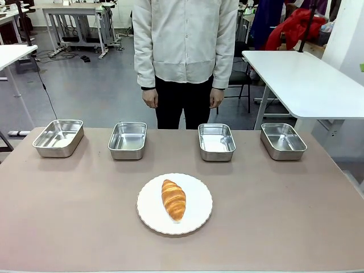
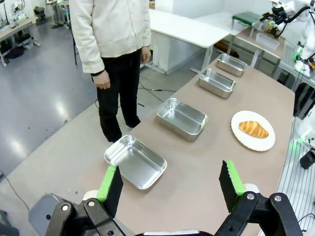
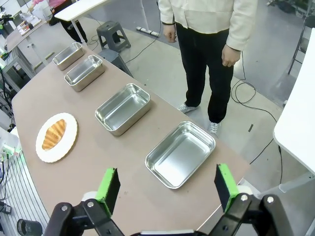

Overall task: Place the bread in the container.
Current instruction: Place the Butter Roll into the Airtight Container indicated by the human.

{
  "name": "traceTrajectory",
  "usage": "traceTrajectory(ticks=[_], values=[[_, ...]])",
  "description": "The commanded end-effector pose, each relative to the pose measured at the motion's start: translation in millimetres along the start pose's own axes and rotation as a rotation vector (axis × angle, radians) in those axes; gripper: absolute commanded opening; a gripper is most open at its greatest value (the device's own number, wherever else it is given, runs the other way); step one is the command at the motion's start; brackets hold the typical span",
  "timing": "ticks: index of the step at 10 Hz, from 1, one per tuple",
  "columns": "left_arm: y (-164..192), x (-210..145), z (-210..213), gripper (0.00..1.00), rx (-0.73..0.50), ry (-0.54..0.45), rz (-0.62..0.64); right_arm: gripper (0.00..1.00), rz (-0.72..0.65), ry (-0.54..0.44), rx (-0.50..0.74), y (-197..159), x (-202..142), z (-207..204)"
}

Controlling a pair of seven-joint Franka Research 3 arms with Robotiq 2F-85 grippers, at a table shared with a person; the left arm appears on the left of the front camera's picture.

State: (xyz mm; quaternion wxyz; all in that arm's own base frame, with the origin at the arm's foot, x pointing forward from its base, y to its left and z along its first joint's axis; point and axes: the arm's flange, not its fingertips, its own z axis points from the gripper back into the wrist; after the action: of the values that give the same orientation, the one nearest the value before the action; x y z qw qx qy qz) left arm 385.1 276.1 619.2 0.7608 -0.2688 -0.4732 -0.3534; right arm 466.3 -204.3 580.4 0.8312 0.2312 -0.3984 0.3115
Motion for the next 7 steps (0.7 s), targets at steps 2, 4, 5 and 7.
traceTrajectory(ticks=[2,4,5,7], values=[[-0.3,-0.5,0.7,1.00,-0.009,-0.011,-0.015,1.00,0.008,-0.007,0.007,1.4,1.6,-0.1],[-0.3,-0.5,0.7,1.00,-0.009,-0.011,-0.015,1.00,0.008,-0.007,0.007,1.4,1.6,-0.1],[-0.3,-0.5,0.7,1.00,-0.009,-0.011,-0.015,1.00,0.008,-0.007,0.007,1.4,1.6,-0.1],[-0.3,-0.5,0.7,1.00,-0.009,-0.011,-0.015,1.00,0.008,-0.007,0.007,1.4,1.6,-0.1]])
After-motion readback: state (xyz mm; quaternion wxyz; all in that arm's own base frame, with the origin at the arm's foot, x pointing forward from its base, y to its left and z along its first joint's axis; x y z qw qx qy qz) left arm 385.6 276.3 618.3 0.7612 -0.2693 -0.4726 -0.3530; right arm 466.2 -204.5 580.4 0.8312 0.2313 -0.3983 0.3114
